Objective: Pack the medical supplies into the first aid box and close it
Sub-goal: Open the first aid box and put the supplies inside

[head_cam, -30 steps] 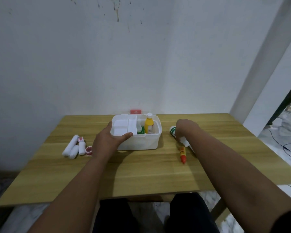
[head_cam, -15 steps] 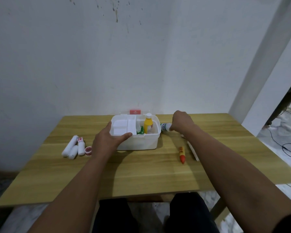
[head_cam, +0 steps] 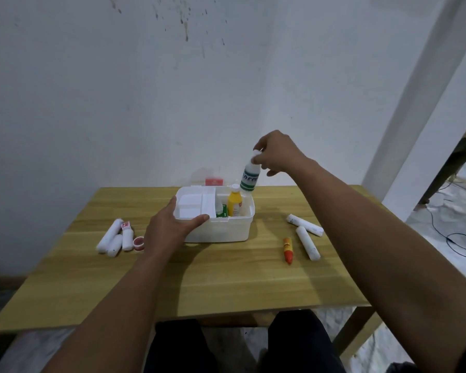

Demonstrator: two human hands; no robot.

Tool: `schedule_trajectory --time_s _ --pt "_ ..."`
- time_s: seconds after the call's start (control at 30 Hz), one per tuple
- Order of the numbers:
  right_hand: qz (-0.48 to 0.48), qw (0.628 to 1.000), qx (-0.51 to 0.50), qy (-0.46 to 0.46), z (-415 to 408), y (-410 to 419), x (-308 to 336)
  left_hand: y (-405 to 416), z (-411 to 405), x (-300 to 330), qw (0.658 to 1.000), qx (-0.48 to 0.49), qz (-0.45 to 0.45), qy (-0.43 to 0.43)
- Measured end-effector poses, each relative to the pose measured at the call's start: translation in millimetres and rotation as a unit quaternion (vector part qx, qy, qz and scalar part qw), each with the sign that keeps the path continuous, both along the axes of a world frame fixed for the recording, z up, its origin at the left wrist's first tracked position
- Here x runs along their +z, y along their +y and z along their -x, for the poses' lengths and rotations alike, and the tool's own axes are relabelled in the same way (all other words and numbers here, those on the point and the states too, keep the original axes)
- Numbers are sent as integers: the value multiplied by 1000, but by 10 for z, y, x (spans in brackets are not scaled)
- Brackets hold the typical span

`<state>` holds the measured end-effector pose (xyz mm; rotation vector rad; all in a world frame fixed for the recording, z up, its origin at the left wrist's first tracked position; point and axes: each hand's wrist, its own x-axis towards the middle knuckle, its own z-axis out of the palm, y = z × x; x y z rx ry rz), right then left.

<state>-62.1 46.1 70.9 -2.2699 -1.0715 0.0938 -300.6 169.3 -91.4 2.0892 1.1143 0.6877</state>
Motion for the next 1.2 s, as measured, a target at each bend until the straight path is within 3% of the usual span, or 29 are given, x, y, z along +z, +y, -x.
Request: schedule_trajectory --time_s 0.17,0.6,0.83,1.0,1.1,1.2 --pt "92 994 50 28 175 149 -77 11 7 -10 1000 4 2 -10" --pt "182 981 50 40 309 385 -668 3 -4 -2 1000 0 0 -14" --pt "125 980 70 141 143 169 -402 0 -1 -13 1000 1 1 -16" --pt "63 992 -18 105 -212 -61 -393 -14 -9 -2 1000 1 0 -19" --pt "154 983 -72 74 -414 -265 -527 -2 22 12 1000 -6 3 -9" --pt "298 945 -114 70 -487 -488 -654 21 31 -1 1000 -7 7 -6"
